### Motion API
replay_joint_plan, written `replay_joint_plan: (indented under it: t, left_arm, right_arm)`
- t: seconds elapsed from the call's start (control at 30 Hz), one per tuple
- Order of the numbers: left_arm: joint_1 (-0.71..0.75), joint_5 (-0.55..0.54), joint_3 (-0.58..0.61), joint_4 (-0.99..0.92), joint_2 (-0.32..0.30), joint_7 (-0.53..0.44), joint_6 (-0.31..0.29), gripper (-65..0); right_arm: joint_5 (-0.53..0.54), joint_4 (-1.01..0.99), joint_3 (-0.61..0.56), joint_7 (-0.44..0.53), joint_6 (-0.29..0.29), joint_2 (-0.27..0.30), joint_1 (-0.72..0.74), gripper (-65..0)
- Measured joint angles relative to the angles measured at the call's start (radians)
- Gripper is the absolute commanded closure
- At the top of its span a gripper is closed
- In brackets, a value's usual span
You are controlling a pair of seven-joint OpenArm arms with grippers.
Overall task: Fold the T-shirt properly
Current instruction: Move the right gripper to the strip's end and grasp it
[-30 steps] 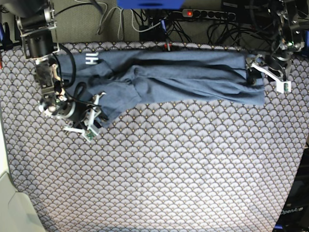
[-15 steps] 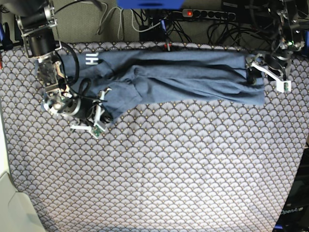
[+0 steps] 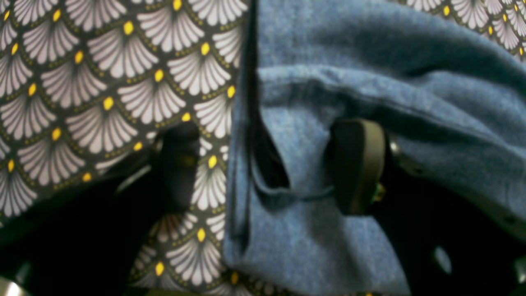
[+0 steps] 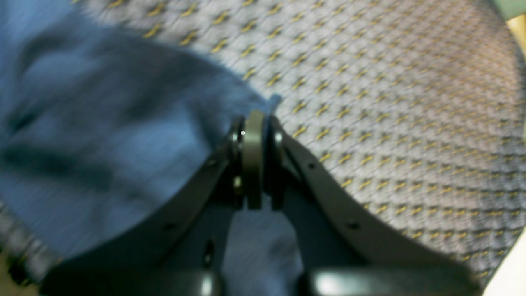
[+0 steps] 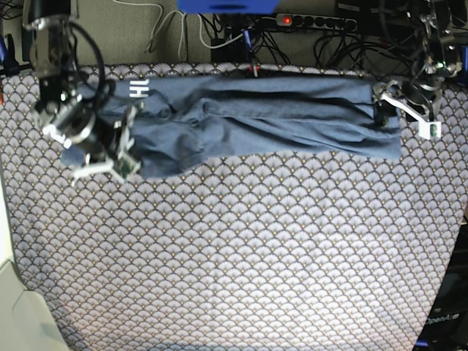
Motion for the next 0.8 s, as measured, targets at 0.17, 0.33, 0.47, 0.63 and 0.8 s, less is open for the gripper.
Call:
replay_joint_plan:
  t: [0.17, 0.33, 0.47, 0.63, 0.8]
  left_arm:
    - [0.0, 0.0, 0.0, 0.0, -0.001, 0.0, 0.0, -48.6]
    - [-0.001, 0.0, 0.0, 0.0, -0.001, 0.001, 0.0, -48.6]
    - [-0.001, 0.0, 0.0, 0.0, -0.001, 0.001, 0.0, -48.6]
    - [-0.001, 0.0, 0.0, -0.005, -0.002, -0.004, 0.0, -48.7]
    - [-0.001, 0.0, 0.0, -0.005, -0.002, -0.005, 0.0, -48.9]
  right_arm:
    - [0.0, 0.027, 0.095, 0.014, -0.008, -0.005, -0.072, 0.0]
    - [-0.003, 0.024, 0.154, 0.011, -0.005, -0.005, -0.17, 0.0]
    - [0.0, 0.025, 0.176, 0.023, -0.008, -0.005, -0.201, 0.0]
    - [0.001, -0.025, 0.177, 0.017, -0.008, -0.007, -0.217, 0.0]
    - [0.001, -0.132, 0.172, 0.023, -0.008, -0.008, -0.209, 0.0]
